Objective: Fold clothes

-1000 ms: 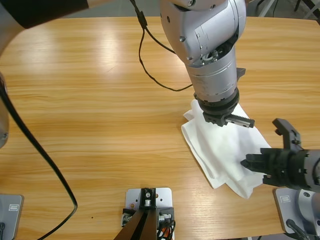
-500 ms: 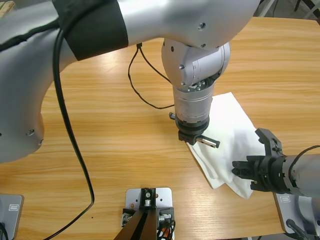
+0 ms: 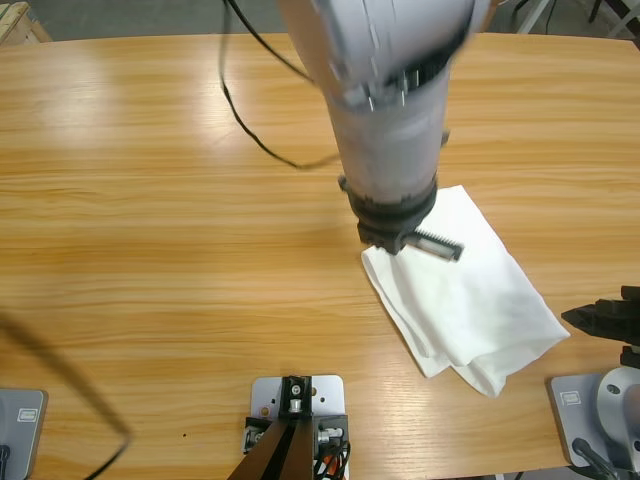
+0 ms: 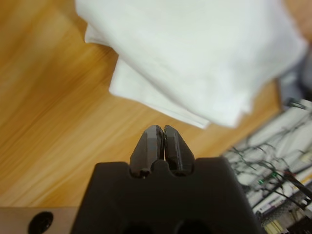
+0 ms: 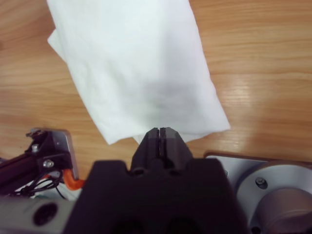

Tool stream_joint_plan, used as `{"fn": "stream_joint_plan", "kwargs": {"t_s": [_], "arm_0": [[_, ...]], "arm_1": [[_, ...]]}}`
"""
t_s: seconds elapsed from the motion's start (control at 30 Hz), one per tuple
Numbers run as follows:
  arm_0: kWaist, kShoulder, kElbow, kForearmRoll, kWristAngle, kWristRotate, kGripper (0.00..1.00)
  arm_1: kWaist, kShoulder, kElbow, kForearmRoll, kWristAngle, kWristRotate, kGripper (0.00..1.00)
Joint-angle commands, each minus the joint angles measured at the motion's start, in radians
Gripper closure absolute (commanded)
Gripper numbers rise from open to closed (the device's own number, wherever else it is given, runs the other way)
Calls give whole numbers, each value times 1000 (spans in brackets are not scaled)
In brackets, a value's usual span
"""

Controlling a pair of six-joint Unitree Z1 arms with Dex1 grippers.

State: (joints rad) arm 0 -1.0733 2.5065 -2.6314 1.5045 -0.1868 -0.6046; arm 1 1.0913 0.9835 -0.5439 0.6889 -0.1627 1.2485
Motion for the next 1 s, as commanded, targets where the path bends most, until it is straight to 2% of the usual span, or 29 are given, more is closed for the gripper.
{"fn": "stream_joint_plan", "kwargs": {"t_s": [0.03,0.13,0.27,0.4,0.53,0.6,0.67,0.77,0.8,0.83,0.87,0.9,1.0], "arm_0": [[-4,306,-541,34,-23,-58,1000],[-2,299,-578,14,8,-52,1000],[-19,204,-581,64,56,-26,1000],[-49,78,-579,157,191,-14,1000],[-79,-76,-551,160,301,43,1000],[-100,-166,-447,161,348,85,1000],[-126,-295,-245,160,428,116,1000],[-133,-423,-20,156,434,159,1000],[-125,-464,66,153,434,152,997],[-117,-503,165,149,434,136,473],[-114,-553,287,119,434,126,193],[-114,-617,437,45,433,125,81],[-112,-742,785,-152,404,156,56]], "arm_1": [[2,130,16,-68,-24,26,1000],[2,160,16,-81,-26,25,1000],[1,152,6,-83,-22,6,1000],[1,193,-3,-183,-8,-63,1000],[2,196,-51,-166,-20,-127,1000],[1,202,-74,-115,-25,-152,1000],[1,197,-110,-29,-52,-179,1000],[0,200,-133,44,-68,-212,1000],[-11,215,-135,45,-58,-238,860],[-22,231,-140,44,-49,-270,442],[-25,242,-148,39,-47,-298,206],[-29,256,-160,31,-39,-339,20],[-45,322,-205,20,-2,-428,0]]}}
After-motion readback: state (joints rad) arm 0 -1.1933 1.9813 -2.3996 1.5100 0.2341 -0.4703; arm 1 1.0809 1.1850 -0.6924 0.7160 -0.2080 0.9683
